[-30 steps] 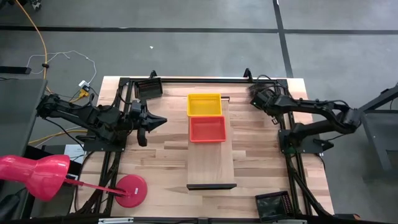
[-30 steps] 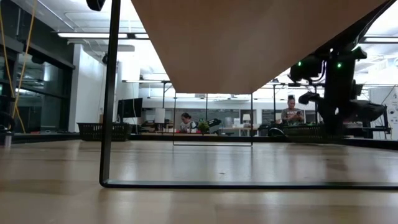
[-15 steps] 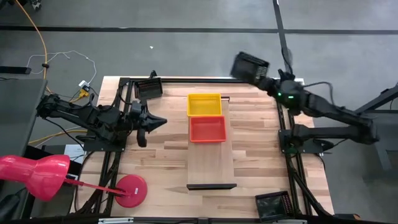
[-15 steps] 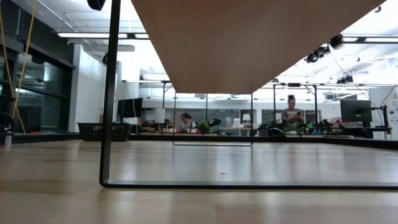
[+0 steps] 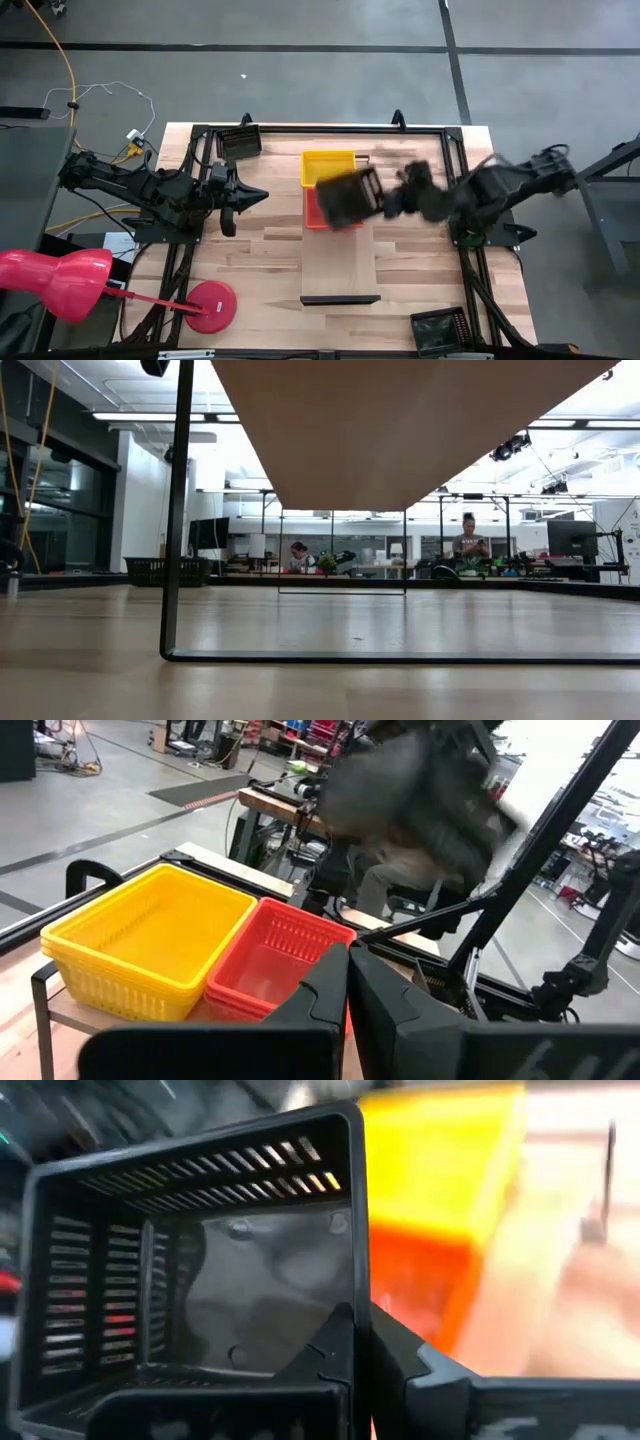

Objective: Stack baskets on shelf by color
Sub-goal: Put the top right black bin on the shelf

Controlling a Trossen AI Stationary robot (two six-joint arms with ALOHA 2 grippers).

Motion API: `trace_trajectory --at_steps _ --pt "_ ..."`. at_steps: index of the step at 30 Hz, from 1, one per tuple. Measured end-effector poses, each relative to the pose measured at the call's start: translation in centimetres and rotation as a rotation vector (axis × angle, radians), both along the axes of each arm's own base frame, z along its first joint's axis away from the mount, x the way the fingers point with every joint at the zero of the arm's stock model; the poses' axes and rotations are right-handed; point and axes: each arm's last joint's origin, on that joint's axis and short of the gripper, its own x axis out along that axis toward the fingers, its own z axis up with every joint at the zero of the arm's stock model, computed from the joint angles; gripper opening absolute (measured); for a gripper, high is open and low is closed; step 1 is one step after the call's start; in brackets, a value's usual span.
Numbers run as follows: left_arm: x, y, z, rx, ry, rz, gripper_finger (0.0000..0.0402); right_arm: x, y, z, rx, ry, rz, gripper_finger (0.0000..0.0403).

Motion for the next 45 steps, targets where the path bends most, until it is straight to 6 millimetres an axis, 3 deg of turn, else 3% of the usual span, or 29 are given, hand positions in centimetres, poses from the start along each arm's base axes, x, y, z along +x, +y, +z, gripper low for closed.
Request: trace_trajectory --at_steps 9,17,30,39,45 --pt "0.0 0.0 -0.1 0.001 0.008 -0.003 0.0000 1.9 7.1 -1.0 0.264 0.215 -0.145 0.0000" --pt "0.0 0.0 -0.1 0.009 0.010 -0.002 0.0000 5.1 10.7 -4.4 0.330 0.336 -0.261 0.0000" --pt "0.0 0.0 -0.2 0.037 0.029 -0.007 0.0000 8.9 11.5 -8.7 0.305 0.442 -0.346 0.0001" --pt "0.0 0.0 -0.3 0.040 0.039 0.003 0.0000 9.2 11.5 -9.6 0.300 0.506 -0.348 0.0013" --pt "-0.1 0.1 -0.3 0.042 0.039 0.018 0.0000 9.2 11.5 -9.6 0.292 0.499 -0.352 0.0063"
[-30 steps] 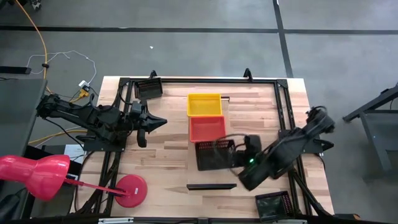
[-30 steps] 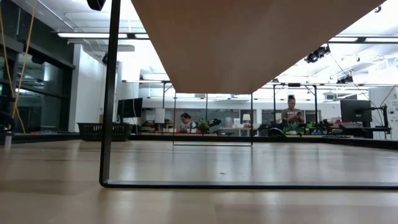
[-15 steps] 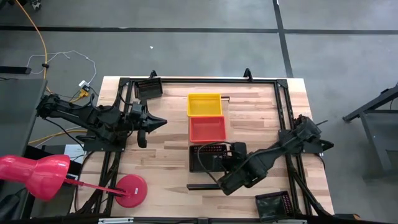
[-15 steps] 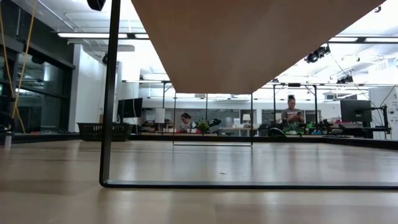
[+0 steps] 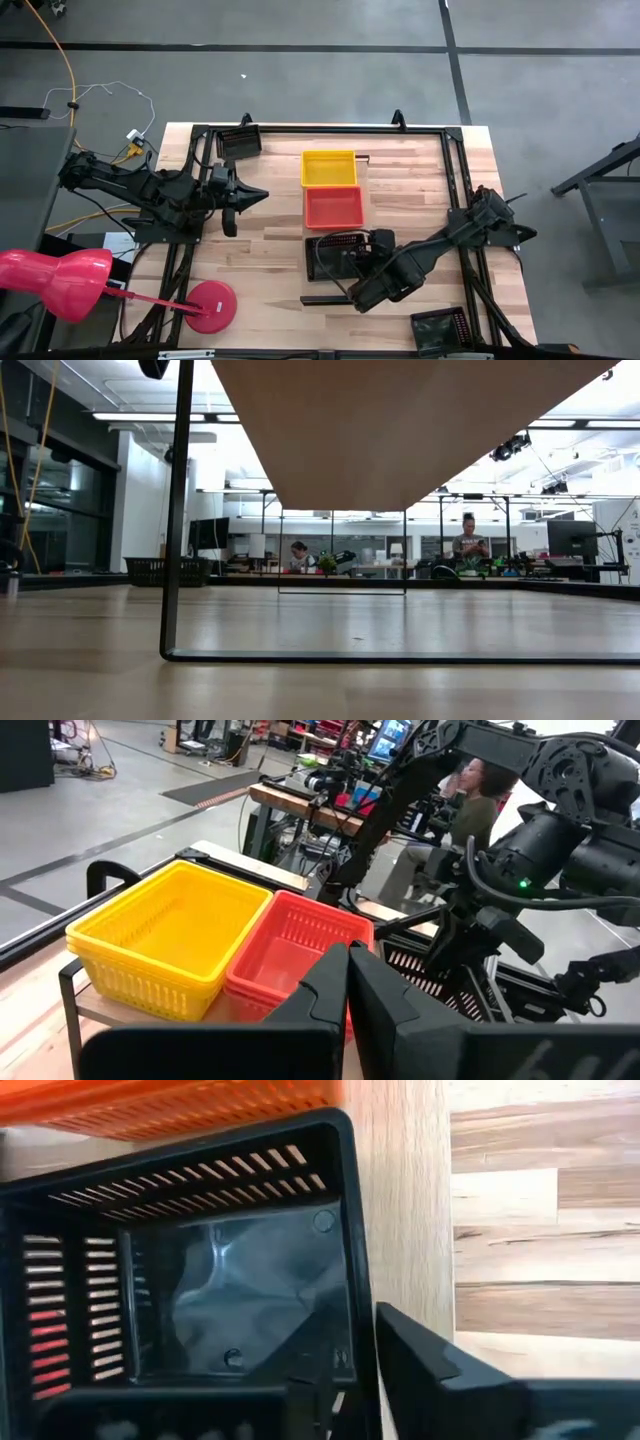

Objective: Stack baskets on shelf by color
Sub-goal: Put the top right black bin on the shelf, then stack the bottom black bin on top of the black bin on the shelf

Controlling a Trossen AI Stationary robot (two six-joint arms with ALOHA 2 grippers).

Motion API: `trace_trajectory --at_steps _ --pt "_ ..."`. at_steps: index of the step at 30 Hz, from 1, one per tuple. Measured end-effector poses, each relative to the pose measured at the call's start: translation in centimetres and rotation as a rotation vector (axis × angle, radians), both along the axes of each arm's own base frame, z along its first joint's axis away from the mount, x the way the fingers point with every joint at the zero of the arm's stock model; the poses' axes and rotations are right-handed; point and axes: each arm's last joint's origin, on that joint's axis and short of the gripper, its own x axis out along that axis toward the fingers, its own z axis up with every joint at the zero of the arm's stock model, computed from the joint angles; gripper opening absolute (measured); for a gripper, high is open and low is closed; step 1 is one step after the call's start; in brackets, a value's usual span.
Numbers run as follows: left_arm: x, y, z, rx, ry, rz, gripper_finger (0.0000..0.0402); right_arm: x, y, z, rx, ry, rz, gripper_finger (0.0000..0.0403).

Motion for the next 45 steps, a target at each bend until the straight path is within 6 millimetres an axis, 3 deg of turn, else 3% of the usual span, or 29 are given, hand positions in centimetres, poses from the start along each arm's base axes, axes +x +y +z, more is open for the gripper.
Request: trace_trajectory --at_steps 6,11,15,19,24,28,32,36,40,45 --pt "0.0 0.0 0.0 0.000 0.000 0.001 0.0000 -0.7 -0.2 0.4 0.024 0.077 0.070 0.0139" --pt "0.0 0.0 0.0 0.000 0.000 0.001 0.0000 -3.0 -1.6 3.2 0.015 0.102 0.162 0.0178" --pt "0.0 0.0 0.0 0.000 0.001 0.001 0.0000 -5.2 -2.9 6.3 0.047 0.078 0.364 0.0188" --pt "0.0 0.0 0.0 0.001 0.003 0.001 0.0000 -7.5 -4.0 8.9 0.067 -0.002 0.455 0.0188" --pt "0.0 0.0 -0.1 0.003 0.014 0.001 0.0000 -9.2 -4.6 10.1 0.130 0.013 0.580 0.0188" --pt "0.0 0.0 -0.2 0.007 0.020 0.000 0.0000 -9.2 -3.3 7.8 0.276 0.148 0.742 0.0188" --pt "0.0 0.0 -0.2 0.021 0.025 -0.002 0.0000 -9.5 -1.2 3.1 0.471 0.302 0.811 0.0188" --pt "0.0 0.0 -0.2 0.021 0.025 -0.002 0.0000 -10.4 2.1 -1.3 0.666 0.333 0.858 0.0188" --pt "0.0 0.0 -0.2 0.021 0.026 -0.002 0.0000 -12.2 4.7 -5.0 0.770 0.364 0.781 0.0188" --pt "0.0 0.0 -0.2 0.038 0.030 -0.004 0.0000 -14.6 5.7 -8.2 0.775 0.460 0.600 0.0188"
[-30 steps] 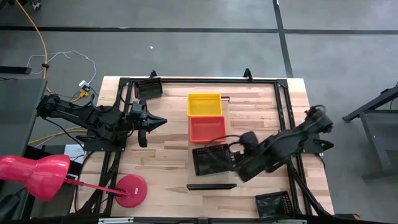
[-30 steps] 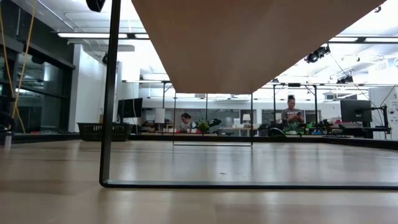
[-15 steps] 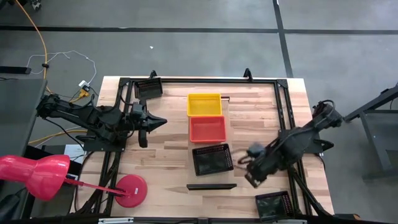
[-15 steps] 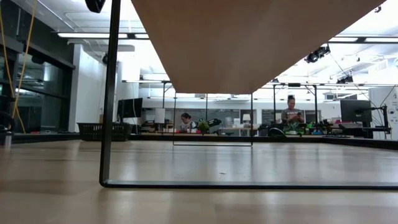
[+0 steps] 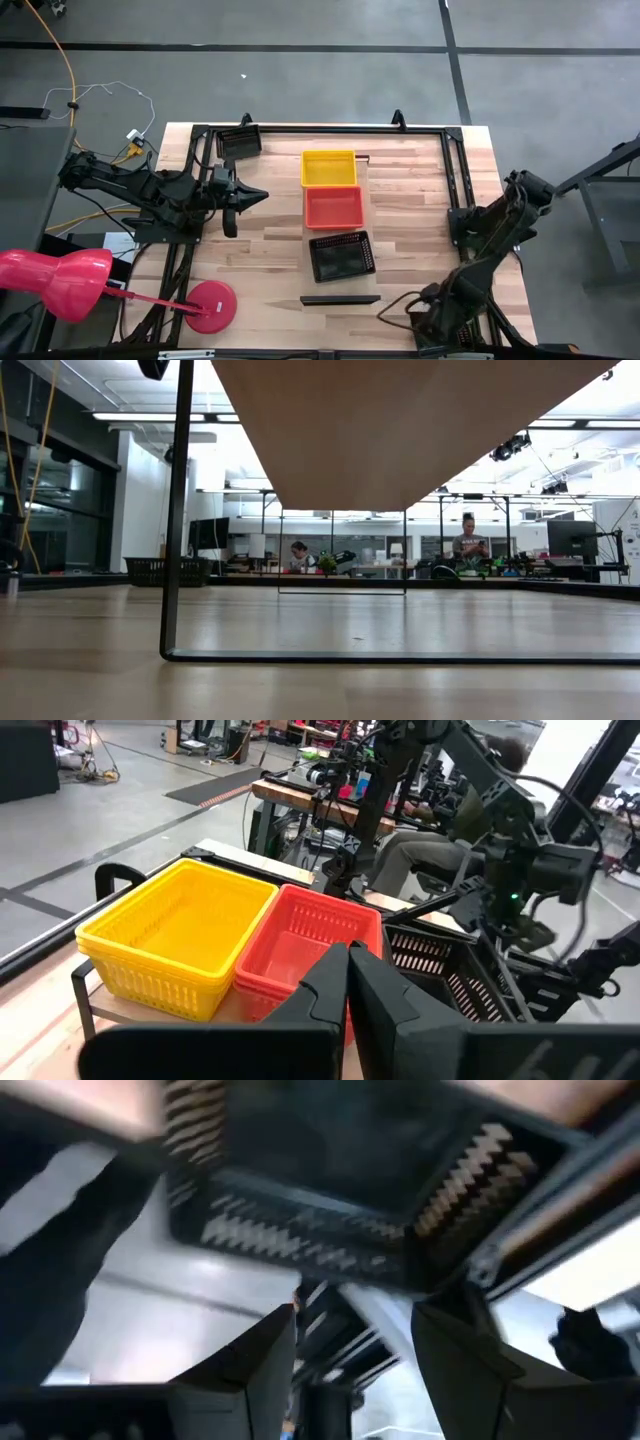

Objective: Stack baskets on shelf by color
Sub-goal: Stack the bottom black bin on top of the black bin on the shelf

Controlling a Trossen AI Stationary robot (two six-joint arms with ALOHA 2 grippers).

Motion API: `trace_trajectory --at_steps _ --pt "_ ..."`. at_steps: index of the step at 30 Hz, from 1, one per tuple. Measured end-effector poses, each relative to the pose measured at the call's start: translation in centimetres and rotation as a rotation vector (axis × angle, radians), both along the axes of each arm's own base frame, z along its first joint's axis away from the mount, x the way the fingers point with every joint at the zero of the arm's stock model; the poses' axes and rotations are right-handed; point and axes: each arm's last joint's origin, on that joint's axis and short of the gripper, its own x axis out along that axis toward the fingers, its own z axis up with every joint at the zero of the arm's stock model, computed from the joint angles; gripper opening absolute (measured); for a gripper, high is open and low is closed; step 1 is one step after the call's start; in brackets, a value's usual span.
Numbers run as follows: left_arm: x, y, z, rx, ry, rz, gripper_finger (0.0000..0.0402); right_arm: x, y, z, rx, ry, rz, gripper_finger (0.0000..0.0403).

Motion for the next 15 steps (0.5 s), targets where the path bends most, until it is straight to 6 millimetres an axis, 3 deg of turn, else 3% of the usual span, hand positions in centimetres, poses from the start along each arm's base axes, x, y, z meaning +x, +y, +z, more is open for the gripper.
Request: trace_trajectory --at_steps 6,15 --pt "0.0 0.0 0.0 0.015 0.004 -0.002 0.0000 -1.9 -0.5 -2.5 -0.104 0.105 -0.055 0.0187" --pt "0.0 0.0 0.0 0.008 0.002 -0.001 0.0000 -2.1 -2.4 -5.1 -0.182 0.133 -0.059 0.0138"
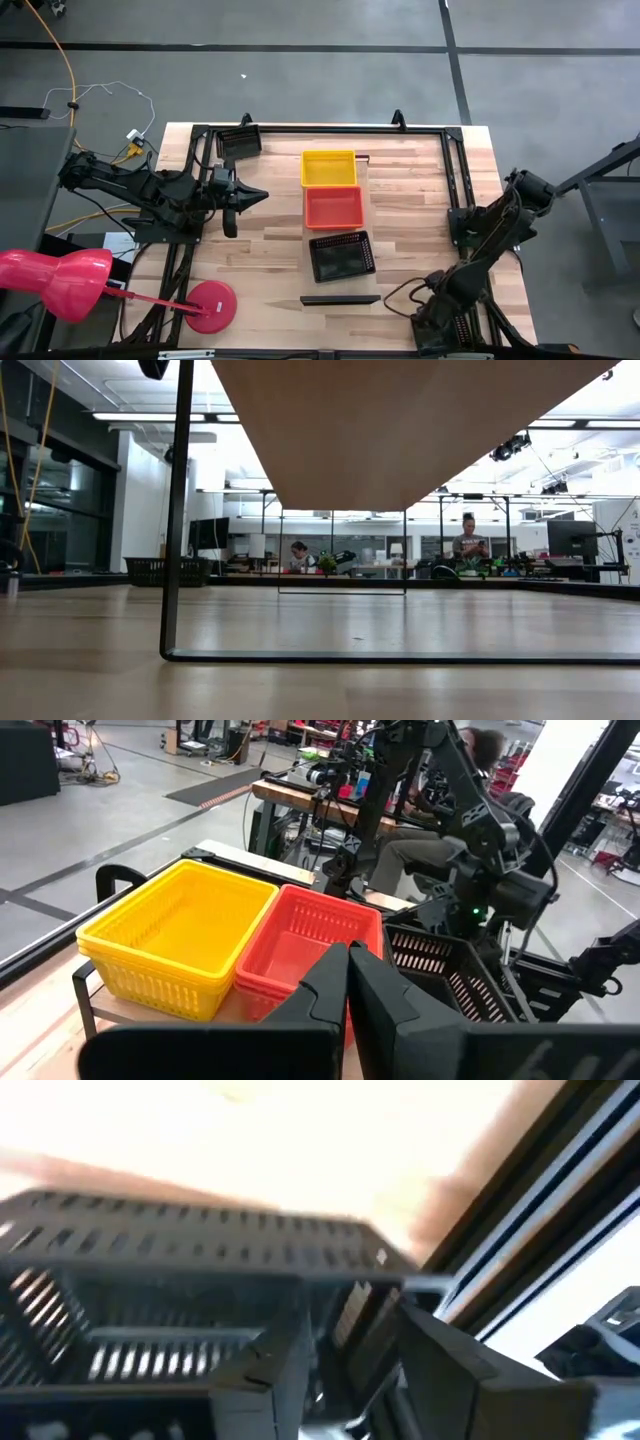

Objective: Stack baskets on shelf by color
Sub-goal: Stack the bottom black bin on top of the black bin on the shelf

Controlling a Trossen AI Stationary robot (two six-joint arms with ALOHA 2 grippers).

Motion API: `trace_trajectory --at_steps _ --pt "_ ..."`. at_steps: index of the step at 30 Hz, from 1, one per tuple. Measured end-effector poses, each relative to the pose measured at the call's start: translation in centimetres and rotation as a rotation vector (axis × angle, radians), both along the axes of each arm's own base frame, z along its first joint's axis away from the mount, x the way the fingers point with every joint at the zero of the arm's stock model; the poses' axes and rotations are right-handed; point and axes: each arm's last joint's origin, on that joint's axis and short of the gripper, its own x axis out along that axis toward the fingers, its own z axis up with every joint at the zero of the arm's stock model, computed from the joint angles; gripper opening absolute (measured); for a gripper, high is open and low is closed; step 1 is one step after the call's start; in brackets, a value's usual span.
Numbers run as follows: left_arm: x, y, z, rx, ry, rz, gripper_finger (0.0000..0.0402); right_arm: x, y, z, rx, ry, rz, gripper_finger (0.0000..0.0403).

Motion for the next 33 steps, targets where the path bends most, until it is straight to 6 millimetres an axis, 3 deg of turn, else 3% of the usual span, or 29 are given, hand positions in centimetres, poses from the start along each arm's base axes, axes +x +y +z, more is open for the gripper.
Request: trace_trajectory --at_steps 5,15,19,27,33 --pt "0.0 0.0 0.0 0.000 0.000 -0.001 0.0000 0.5 -1.1 -0.7 -0.055 -0.036 -0.013 0.0116" --pt "0.0 0.0 0.0 0.002 -0.001 0.015 0.0000 3.6 -3.8 -0.7 -0.213 -0.235 -0.122 0.0113" --pt "0.0 0.1 0.0 0.004 -0.001 0.023 0.0000 3.8 -5.0 0.9 -0.207 -0.290 -0.011 0.0113" --pt "0.0 0.1 0.0 0.004 -0.001 0.024 0.0000 1.7 -7.5 5.0 -0.200 -0.285 0.210 0.0113" --pt "0.0 0.1 0.0 0.005 -0.002 0.030 0.0000 1.6 -8.6 4.6 -0.094 -0.301 0.434 0.0126"
